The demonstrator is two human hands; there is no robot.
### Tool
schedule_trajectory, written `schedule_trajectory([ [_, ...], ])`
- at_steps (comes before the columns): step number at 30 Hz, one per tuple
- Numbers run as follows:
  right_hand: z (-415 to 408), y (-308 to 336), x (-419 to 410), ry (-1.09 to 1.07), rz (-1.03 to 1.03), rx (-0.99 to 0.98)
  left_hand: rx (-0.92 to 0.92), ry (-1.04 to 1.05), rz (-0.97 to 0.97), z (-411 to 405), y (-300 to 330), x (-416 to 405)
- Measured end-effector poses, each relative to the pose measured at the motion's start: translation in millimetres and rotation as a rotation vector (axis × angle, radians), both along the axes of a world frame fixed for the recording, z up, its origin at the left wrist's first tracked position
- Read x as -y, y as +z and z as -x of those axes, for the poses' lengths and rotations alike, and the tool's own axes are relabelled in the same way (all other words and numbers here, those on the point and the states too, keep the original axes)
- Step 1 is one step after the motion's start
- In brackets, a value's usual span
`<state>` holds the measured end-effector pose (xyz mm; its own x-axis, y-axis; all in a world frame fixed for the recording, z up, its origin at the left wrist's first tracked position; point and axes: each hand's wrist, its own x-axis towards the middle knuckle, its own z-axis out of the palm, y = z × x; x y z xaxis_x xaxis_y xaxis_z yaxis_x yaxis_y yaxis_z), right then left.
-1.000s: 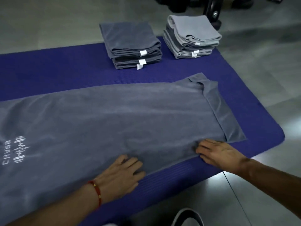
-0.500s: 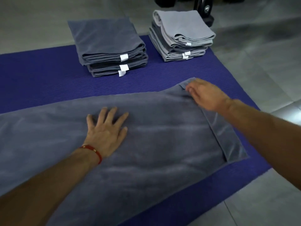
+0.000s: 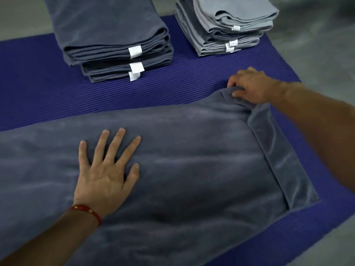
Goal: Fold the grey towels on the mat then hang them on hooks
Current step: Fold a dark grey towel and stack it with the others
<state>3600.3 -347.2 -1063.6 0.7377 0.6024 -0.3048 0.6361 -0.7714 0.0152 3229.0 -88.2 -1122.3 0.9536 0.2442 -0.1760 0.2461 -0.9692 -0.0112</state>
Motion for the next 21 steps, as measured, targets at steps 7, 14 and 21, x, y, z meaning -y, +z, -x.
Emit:
schedule_trajectory([
  [7,-30.3,3.3,-14.6,-0.276,-0.166,0.136,-0.015,0.004,0.016,-0.1,1.1,-1.2],
  [14,38.9,-40.0,0.6,-0.456,-0.311,0.211,-0.004,-0.003,0.019,-0.8,-0.5,-1.9],
  [21,72.0,-43.2,15.9,-0.337,-0.062,-0.025,0.006,-0.009,0.021,0.8,-1.5,-1.9],
])
